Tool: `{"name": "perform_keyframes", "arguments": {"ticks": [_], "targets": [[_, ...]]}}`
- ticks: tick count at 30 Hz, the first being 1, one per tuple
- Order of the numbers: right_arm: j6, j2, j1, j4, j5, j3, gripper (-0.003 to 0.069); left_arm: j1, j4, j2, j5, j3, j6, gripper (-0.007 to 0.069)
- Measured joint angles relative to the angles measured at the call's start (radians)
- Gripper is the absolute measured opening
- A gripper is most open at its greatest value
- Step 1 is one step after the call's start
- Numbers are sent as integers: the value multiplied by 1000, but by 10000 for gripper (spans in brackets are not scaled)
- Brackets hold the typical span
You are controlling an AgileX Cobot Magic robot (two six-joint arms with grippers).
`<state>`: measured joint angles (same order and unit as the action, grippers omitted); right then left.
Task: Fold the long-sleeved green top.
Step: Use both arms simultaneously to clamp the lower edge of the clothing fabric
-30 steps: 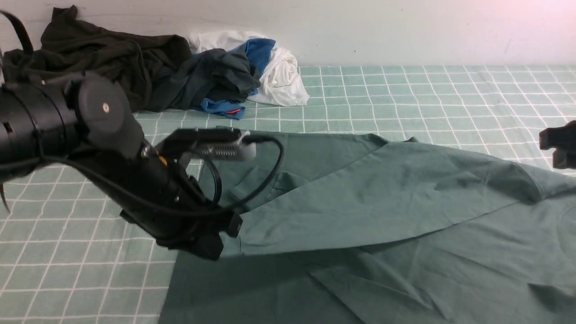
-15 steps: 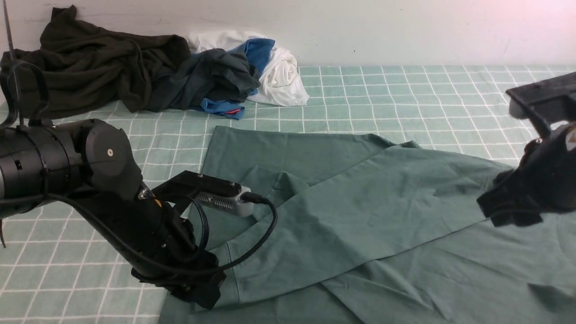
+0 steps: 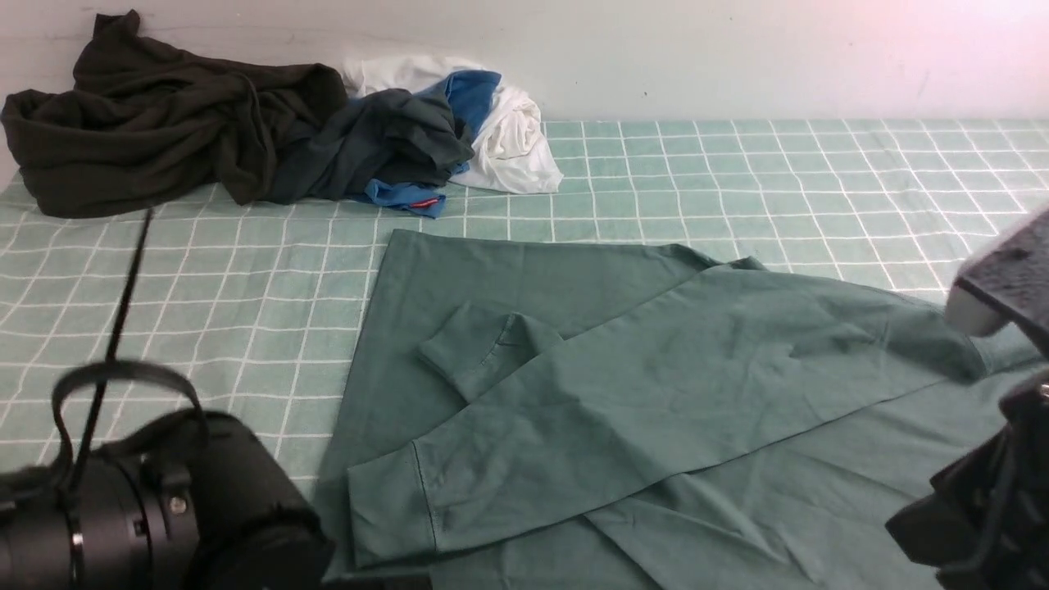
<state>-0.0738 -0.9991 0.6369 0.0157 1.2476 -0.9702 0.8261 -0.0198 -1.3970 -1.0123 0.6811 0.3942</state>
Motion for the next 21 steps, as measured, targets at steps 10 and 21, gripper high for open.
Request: {"name": "perform_keyframes", "arguments": {"ticks": [10, 21], "targets": [[0, 44, 0, 3, 6, 17, 300, 11, -104, -105, 189, -62, 1, 417], [25, 44, 0, 4, 6, 17, 300, 12, -126, -148, 165, -35, -12, 417]]}}
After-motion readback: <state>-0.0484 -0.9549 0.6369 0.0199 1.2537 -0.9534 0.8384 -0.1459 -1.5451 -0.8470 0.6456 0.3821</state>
